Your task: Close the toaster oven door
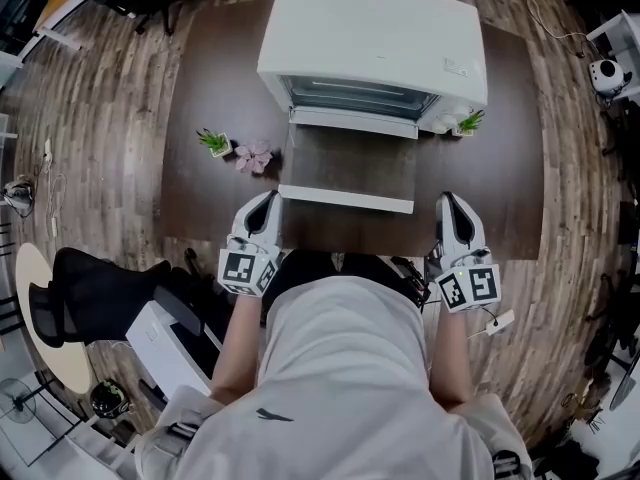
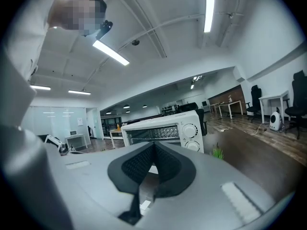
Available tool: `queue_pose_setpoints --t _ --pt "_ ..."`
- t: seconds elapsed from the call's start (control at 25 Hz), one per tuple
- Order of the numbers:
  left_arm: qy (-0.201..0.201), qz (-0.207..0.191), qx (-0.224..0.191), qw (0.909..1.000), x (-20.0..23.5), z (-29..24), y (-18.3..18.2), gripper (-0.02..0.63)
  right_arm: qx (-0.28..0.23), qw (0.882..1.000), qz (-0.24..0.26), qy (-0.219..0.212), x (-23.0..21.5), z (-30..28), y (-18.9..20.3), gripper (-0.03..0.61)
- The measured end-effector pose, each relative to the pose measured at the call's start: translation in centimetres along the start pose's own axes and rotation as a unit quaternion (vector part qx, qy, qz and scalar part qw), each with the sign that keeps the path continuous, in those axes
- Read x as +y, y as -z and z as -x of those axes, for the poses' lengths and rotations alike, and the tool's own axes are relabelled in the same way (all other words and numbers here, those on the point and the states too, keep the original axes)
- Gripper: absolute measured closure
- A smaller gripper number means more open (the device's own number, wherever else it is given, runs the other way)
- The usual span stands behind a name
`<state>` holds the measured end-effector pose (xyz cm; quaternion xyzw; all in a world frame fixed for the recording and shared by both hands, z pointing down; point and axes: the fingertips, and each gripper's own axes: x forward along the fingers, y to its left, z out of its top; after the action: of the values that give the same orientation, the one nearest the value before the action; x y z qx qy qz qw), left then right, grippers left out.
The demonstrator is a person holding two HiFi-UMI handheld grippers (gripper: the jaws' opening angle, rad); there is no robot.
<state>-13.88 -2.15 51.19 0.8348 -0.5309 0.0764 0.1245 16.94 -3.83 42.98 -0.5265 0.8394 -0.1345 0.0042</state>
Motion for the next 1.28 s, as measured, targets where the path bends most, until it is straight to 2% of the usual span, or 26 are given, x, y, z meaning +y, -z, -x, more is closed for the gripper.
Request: queue_pose_setpoints --t 0.2,0.4,0.44,0.6,0.68,0.88,1.0,1.12,1.28 --pt "0.011 0.018 0.022 0.9995 1.2 0.2 2.7 0.611 -0.003 1.0 -0.013 0.018 0.0 -0.2 0.0 0.575" --pt "0.021 0.045 0.074 0.996 1.9 -0.5 7.1 0.611 0.002 0.999 -0.022 0.032 -0.1 -0.3 0.6 0.575" --pt "0.024 0.052 0.085 0.9948 1.9 -0.7 8.0 0.589 0.003 0.999 -0.026 0.035 -0.1 -0.2 0.8 0.575" --pt "0.034 0.085 0.142 0.9856 1.8 -1.9 11.5 0.368 0.01 0.998 -0.037 0.041 0.1 -0.1 1.7 0.575" --pt "0.039 0.084 0.182 0.979 1.7 -2.6 13.1 0.315 0.013 0.998 -0.038 0.044 0.1 0.0 1.9 0.575" --pt "0.064 0.049 0.251 0.9646 0.8 -4.4 15.5 0.307 0.016 0.998 -0.039 0.056 -0.2 0.1 2.0 0.575" --pt "0.07 0.04 0.267 0.9602 0.7 -5.3 15.9 0.348 0.016 0.997 -0.043 0.066 -0.8 0.2 2.3 0.575" --pt "0.073 0.037 0.261 0.9618 0.8 -5.3 15.6 0.391 0.017 0.996 -0.047 0.073 -1.0 0.2 2.4 0.575" --pt "0.068 0.028 0.225 0.9716 0.8 -5.3 12.7 0.41 0.015 0.996 -0.05 0.075 -1.2 0.0 2.4 0.575"
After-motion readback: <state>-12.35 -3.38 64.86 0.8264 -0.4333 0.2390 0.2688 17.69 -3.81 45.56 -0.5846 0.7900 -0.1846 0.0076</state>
